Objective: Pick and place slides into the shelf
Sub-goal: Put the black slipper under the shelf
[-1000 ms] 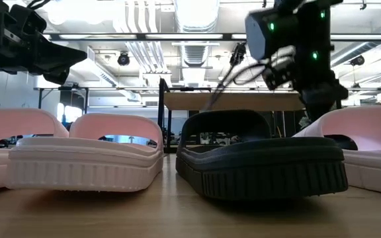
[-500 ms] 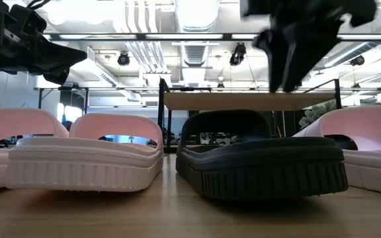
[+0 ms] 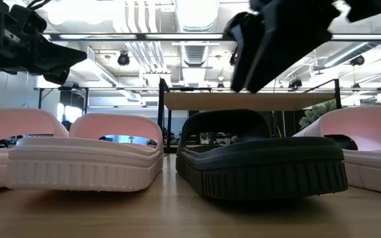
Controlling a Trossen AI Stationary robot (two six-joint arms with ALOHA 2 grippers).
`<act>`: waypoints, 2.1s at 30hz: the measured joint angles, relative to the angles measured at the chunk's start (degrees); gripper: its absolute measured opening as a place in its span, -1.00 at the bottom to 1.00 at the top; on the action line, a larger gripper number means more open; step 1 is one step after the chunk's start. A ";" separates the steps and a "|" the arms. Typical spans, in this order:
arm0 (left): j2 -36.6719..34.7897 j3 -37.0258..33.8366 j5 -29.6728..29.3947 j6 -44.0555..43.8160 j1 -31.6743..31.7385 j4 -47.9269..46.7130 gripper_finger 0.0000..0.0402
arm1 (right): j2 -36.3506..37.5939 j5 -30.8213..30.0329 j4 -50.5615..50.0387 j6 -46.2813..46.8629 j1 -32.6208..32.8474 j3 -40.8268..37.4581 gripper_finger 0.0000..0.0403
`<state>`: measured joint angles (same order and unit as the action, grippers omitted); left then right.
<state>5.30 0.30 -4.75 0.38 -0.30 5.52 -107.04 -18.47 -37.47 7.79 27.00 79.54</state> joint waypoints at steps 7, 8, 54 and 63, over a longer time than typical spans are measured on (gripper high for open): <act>0.29 0.00 0.00 0.00 0.02 -0.12 -1.00 | -10.37 -12.28 -2.36 4.18 0.00 10.54 -0.08; 0.28 0.00 -0.01 0.00 0.00 -0.05 -1.00 | -11.99 -14.66 -3.41 4.20 0.00 12.32 -0.08; 0.94 0.00 0.00 0.00 0.01 0.01 -1.00 | -25.34 -10.65 -34.03 25.22 -1.27 30.99 -0.49; 0.96 0.00 -0.02 0.00 0.02 0.02 -1.00 | -24.80 -14.44 -41.06 25.60 -1.90 36.79 -0.93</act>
<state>6.26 0.30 -4.77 0.38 -0.27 5.54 -131.85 -32.91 -78.54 33.39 25.10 116.33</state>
